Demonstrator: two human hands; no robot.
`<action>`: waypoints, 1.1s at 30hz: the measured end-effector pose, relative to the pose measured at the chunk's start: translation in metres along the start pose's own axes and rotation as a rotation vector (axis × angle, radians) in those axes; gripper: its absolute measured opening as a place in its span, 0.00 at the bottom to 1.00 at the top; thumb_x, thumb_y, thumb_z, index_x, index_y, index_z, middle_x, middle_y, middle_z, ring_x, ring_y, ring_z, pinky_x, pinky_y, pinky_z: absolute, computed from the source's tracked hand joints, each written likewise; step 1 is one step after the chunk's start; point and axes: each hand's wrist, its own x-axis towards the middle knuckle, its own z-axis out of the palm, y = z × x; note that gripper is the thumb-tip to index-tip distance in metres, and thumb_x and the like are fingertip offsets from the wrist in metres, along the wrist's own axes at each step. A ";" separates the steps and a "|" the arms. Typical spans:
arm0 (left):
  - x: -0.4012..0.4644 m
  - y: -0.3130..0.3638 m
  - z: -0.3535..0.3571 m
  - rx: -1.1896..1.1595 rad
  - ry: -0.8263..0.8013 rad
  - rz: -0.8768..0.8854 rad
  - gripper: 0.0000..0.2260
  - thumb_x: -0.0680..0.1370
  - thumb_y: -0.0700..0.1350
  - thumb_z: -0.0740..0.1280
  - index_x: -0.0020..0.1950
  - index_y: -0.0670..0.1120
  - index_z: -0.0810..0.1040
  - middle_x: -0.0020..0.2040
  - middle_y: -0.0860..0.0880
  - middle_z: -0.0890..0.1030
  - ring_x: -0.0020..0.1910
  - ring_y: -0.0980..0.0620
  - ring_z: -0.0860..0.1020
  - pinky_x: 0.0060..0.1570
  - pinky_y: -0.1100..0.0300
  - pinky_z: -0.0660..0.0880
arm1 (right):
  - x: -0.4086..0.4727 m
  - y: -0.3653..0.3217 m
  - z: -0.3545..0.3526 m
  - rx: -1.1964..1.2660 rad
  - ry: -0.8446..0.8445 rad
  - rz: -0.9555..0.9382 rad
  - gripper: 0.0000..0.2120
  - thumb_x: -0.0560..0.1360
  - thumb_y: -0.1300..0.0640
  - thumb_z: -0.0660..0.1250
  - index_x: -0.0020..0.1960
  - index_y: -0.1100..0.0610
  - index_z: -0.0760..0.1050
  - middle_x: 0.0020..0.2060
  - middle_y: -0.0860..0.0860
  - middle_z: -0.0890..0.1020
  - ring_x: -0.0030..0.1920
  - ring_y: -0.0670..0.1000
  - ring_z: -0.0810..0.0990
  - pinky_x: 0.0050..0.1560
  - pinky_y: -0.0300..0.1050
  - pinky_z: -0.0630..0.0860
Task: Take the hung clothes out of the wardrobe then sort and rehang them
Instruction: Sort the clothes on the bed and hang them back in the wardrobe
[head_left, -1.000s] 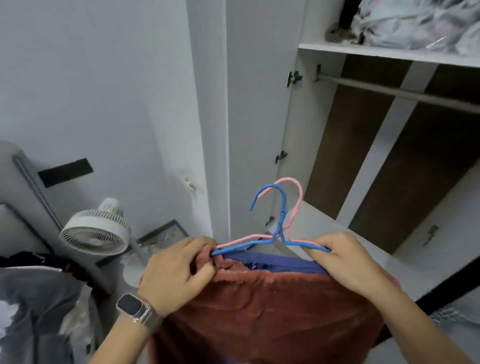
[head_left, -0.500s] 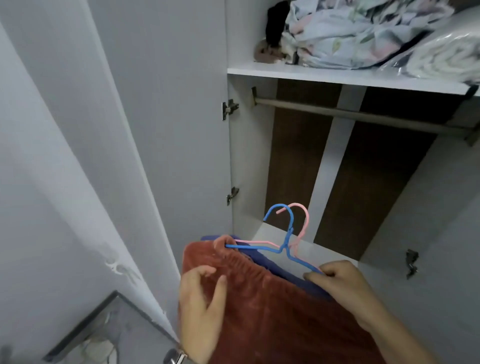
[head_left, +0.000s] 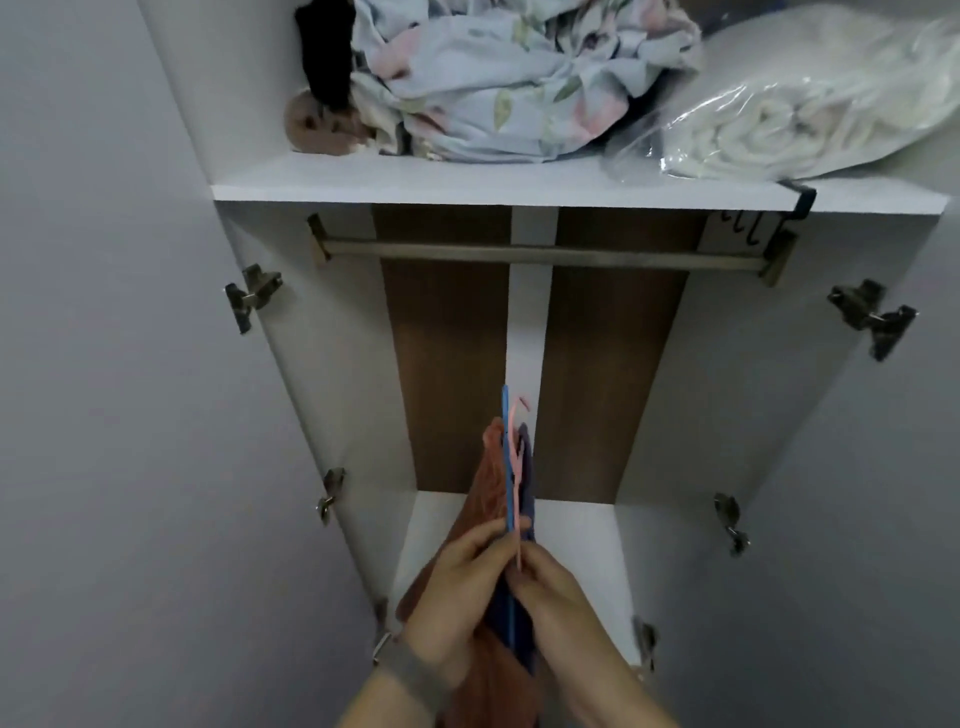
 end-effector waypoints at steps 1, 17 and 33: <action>0.013 0.003 0.000 -0.012 0.000 -0.023 0.10 0.77 0.37 0.65 0.42 0.48 0.84 0.45 0.47 0.85 0.46 0.52 0.82 0.49 0.61 0.76 | 0.009 -0.005 0.000 -0.009 -0.020 -0.004 0.16 0.80 0.68 0.57 0.51 0.49 0.76 0.50 0.48 0.82 0.53 0.45 0.80 0.58 0.38 0.75; 0.198 0.037 0.142 -0.293 -0.069 -0.157 0.13 0.81 0.39 0.58 0.37 0.40 0.72 0.31 0.45 0.78 0.39 0.45 0.83 0.39 0.59 0.78 | 0.163 -0.083 -0.212 -0.458 0.436 -0.287 0.14 0.81 0.65 0.54 0.49 0.51 0.75 0.45 0.50 0.81 0.49 0.46 0.78 0.48 0.29 0.69; 0.241 0.066 0.145 -0.119 -0.195 -0.089 0.12 0.81 0.42 0.57 0.43 0.40 0.76 0.31 0.48 0.76 0.26 0.56 0.73 0.31 0.65 0.72 | 0.275 -0.157 -0.328 -0.896 0.703 0.025 0.11 0.77 0.65 0.56 0.57 0.65 0.73 0.52 0.64 0.79 0.47 0.60 0.77 0.45 0.47 0.72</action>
